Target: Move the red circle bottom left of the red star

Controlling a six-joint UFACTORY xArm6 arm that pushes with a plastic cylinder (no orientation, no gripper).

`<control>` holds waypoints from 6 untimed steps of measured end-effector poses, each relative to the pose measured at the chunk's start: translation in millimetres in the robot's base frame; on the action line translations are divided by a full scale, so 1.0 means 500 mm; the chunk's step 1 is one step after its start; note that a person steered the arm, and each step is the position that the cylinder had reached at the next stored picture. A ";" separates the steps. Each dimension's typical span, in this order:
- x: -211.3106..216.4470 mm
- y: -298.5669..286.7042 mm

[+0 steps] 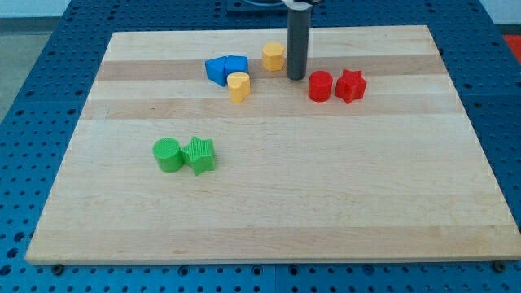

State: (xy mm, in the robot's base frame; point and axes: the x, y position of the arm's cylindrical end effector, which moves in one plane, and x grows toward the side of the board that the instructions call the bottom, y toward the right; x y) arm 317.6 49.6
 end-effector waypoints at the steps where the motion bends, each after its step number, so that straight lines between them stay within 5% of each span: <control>1: 0.012 0.043; 6: 0.056 0.042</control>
